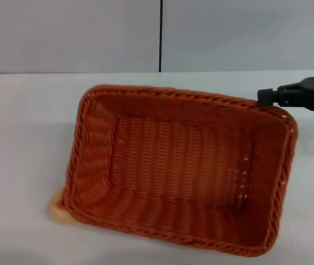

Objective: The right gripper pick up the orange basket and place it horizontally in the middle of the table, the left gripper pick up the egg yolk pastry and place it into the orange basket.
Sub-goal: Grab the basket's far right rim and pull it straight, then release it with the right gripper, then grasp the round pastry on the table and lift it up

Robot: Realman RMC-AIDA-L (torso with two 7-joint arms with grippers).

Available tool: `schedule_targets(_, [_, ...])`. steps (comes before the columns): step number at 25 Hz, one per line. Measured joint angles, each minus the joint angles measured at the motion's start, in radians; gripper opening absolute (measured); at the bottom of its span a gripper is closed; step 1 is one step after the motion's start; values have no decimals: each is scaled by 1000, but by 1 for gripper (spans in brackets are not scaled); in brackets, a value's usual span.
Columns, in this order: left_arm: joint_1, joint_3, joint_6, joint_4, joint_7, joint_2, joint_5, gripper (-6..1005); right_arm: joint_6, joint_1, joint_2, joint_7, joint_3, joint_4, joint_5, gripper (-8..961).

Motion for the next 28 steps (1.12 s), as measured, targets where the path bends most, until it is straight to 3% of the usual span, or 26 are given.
schedule_targets(12, [-4,2,-34,-6,0,0,6,830,116,36,9,-11,-39,-12,-3,38])
schedule_targets(20, [-4,8,-43,-5,-1,0,8,830,190,63,17,-45,-31,-19,7,192])
schedule_targets(24, [-4,10,-43,0,-8,0,8,830,222,42,39,-90,-23,-58,66,314])
schedule_targets(28, [-1,19,-39,2,-11,2,9,830,226,1,53,-144,-12,-67,136,356])
